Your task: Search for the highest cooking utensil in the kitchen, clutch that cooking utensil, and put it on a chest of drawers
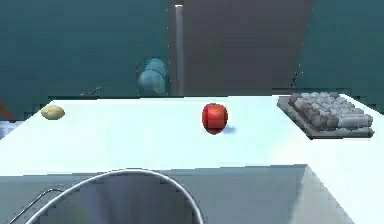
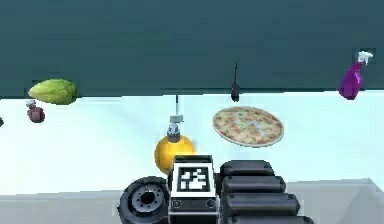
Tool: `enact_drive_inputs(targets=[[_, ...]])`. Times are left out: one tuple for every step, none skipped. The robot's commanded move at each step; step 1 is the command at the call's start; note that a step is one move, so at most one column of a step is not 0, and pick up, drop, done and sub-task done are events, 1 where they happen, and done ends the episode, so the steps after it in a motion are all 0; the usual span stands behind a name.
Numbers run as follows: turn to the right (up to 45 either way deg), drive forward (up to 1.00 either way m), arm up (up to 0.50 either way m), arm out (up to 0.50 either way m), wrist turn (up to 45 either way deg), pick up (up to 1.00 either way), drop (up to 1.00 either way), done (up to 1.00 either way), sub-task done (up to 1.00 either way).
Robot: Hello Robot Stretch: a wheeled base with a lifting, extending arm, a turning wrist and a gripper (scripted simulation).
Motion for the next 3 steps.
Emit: enact_drive_inputs(targets=[[-45.0,0.00,0.00,0.00,0.0,0.00,0.00,0.00,0.00],[-30.0,0.00,0.00,0.00,0.0,0.00,0.00,0.00,0.00],[0.0,0.90,0.00,0.00,0.0,0.00,0.00,0.00,0.00]])
